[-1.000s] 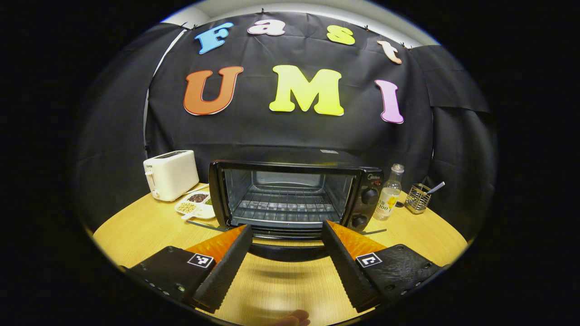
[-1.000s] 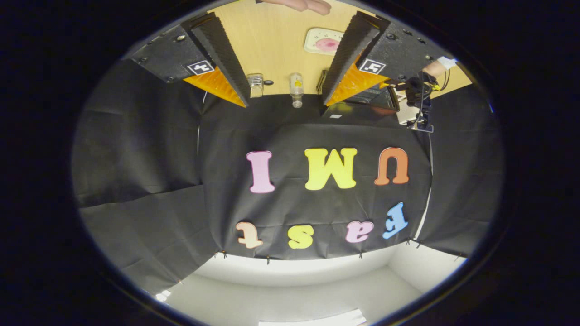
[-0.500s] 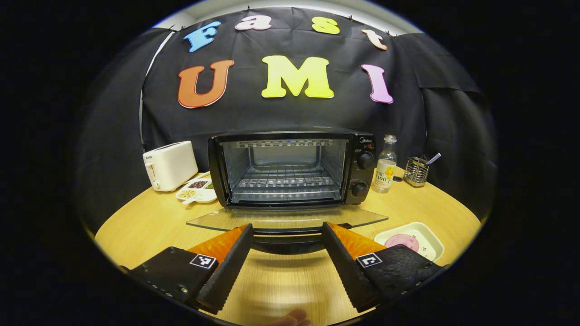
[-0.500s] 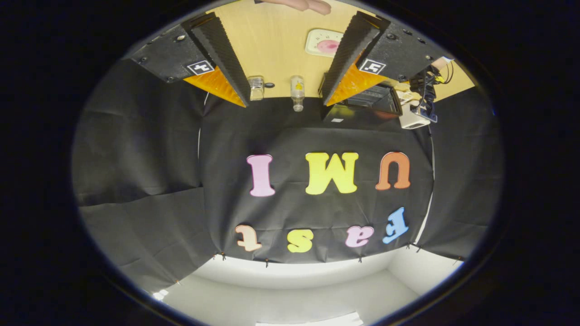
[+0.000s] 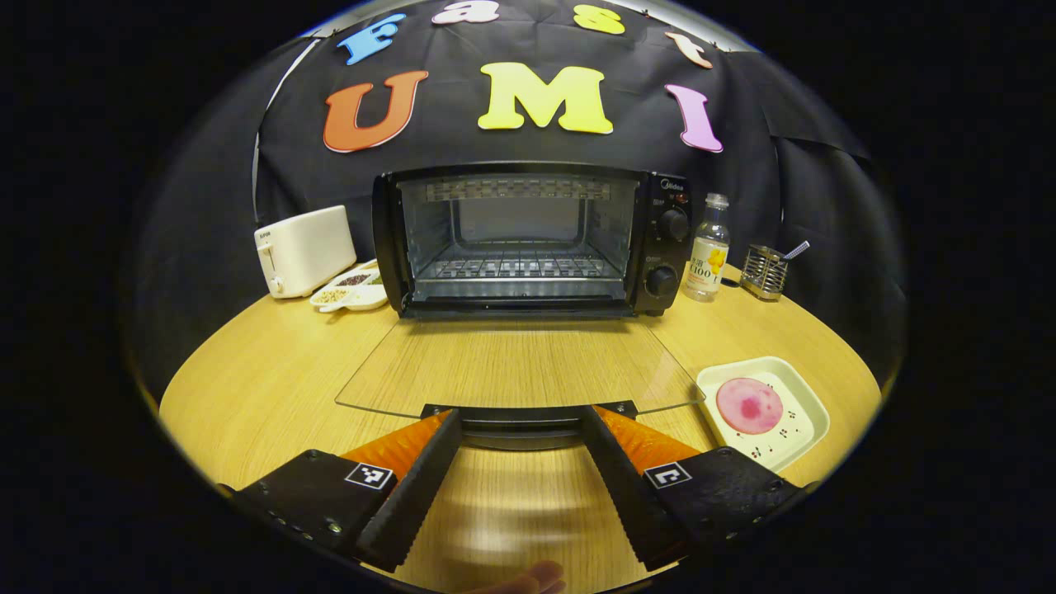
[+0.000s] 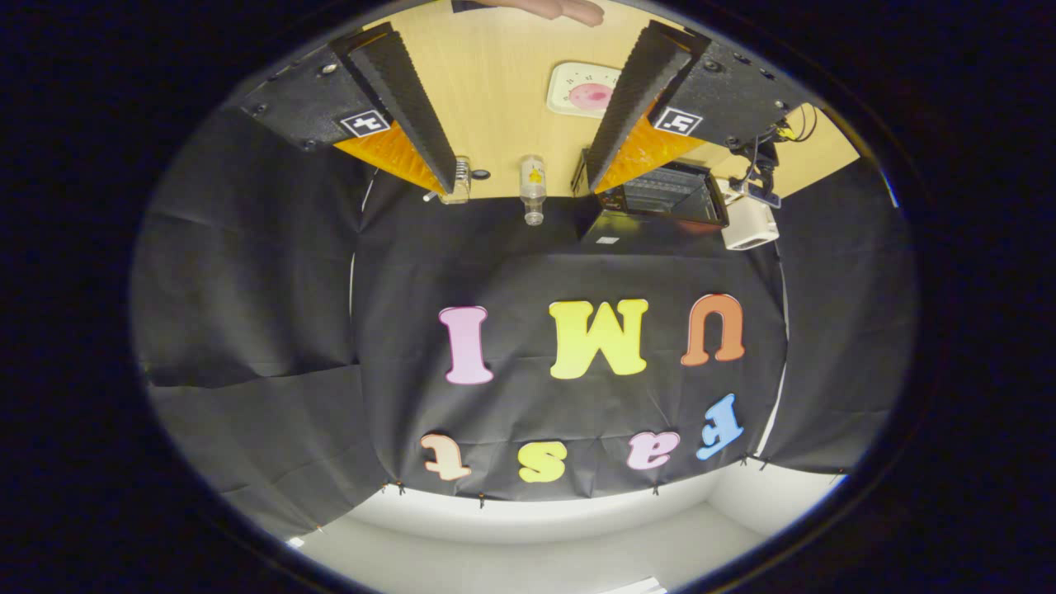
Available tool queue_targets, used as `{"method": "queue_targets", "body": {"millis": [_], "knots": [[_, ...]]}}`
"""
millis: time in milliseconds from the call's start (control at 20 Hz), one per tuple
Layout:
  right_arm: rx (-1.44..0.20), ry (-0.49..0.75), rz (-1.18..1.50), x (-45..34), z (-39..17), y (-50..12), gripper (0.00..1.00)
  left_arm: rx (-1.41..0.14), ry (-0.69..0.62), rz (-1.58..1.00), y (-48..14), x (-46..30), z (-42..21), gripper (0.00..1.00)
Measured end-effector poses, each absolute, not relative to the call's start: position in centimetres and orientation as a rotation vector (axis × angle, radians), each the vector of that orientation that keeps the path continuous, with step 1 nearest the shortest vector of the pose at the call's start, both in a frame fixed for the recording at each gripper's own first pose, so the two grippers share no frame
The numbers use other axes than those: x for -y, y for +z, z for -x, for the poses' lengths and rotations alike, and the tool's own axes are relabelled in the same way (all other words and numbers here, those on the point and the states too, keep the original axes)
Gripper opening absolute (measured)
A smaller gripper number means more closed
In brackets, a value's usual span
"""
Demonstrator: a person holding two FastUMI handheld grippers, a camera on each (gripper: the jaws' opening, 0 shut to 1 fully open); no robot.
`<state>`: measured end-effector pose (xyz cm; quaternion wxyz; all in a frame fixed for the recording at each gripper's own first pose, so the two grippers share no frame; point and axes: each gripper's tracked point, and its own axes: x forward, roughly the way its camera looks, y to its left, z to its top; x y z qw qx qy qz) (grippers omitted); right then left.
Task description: Open the electric oven with the left hand, put the food in, and close the electric oven.
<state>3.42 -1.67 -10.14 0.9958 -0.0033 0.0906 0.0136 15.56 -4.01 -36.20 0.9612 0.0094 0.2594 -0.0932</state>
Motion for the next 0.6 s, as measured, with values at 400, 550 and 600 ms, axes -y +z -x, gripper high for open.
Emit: {"method": "queue_targets", "body": {"millis": [400,550,600], "knots": [[-0.351,0.069,0.051,-0.4,-6.1,-16.1,0.97,-0.646,-0.194,-0.105,-38.6,4.4,-15.2,1.00],[-0.446,0.062,0.092,-0.4,-7.5,-19.7,0.96,-0.662,-0.178,-0.034,-38.7,4.0,-14.6,0.97],[-0.487,0.062,0.105,-0.5,-8.0,-21.1,0.96,-0.649,-0.191,-0.026,-38.5,4.1,-14.2,0.97]]}}
